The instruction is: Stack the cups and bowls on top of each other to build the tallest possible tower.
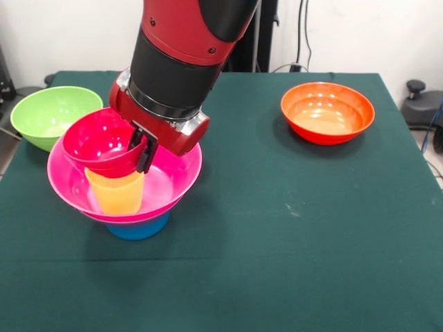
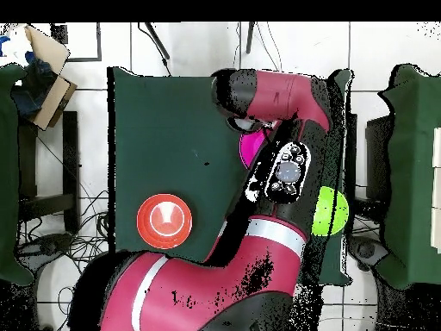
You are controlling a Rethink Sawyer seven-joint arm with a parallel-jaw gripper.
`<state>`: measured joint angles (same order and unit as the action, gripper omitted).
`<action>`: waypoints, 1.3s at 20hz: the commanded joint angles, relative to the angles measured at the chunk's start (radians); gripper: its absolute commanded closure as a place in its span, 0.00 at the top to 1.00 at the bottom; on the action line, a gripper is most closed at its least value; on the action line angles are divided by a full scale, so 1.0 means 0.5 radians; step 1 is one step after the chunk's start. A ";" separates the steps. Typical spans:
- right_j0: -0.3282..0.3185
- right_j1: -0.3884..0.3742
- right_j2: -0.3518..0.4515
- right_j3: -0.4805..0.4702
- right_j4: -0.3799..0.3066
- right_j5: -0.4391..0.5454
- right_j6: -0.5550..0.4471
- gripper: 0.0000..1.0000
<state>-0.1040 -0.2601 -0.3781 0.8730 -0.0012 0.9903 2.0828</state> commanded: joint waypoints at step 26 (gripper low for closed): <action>0.096 0.129 0.040 0.275 0.022 -0.341 0.403 0.00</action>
<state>-0.0854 -0.2499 -0.4240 0.9112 -0.0010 0.8639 2.0832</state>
